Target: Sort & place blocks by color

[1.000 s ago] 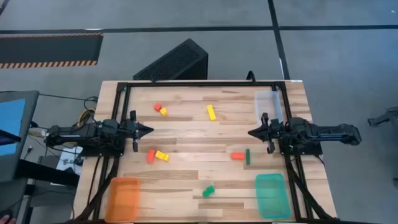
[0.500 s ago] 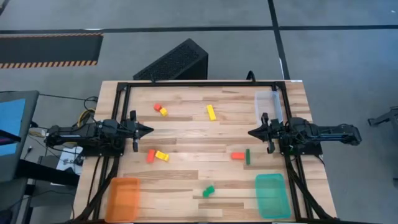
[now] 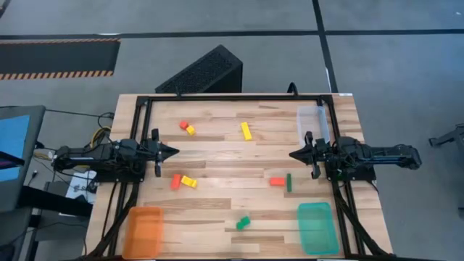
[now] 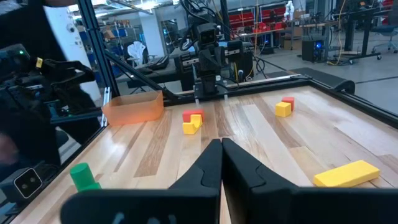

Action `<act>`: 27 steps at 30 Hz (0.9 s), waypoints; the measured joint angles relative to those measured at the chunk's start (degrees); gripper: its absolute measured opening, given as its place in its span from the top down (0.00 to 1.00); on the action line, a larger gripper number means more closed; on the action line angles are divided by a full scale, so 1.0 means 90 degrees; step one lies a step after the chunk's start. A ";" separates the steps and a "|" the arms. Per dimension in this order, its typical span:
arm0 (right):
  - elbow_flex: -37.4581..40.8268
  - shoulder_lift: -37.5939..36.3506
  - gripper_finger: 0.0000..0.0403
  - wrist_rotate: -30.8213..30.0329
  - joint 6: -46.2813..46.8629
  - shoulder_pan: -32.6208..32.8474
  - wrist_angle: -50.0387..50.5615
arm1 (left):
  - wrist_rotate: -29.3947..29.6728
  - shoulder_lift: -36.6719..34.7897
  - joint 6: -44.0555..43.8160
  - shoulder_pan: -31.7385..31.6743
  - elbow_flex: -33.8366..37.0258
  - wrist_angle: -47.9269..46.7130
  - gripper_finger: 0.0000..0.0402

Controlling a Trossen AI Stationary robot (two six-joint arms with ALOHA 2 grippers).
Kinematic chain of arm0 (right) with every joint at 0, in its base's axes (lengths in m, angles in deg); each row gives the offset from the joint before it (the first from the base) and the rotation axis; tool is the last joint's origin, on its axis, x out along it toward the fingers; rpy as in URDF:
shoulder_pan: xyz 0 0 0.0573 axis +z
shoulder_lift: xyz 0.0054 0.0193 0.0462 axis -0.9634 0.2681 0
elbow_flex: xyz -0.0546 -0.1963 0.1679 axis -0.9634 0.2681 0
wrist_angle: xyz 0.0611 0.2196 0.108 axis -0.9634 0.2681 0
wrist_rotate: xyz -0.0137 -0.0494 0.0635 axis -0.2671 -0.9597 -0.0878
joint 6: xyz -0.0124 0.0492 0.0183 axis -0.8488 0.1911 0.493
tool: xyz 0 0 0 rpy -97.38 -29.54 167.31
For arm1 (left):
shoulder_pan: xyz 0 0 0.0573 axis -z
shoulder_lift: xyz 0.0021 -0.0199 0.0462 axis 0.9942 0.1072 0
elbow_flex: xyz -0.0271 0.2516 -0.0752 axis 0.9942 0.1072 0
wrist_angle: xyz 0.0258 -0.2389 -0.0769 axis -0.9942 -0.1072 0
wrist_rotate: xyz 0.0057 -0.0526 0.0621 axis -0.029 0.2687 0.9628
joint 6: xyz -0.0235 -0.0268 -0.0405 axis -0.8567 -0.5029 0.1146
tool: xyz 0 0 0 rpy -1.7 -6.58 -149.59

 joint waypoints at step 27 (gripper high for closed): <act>0.0000 0.0002 0.93 0.0002 0.0002 0.0001 -0.0001 | 0.0080 0.0000 0.0000 0.0003 0.0000 -0.0008 1.00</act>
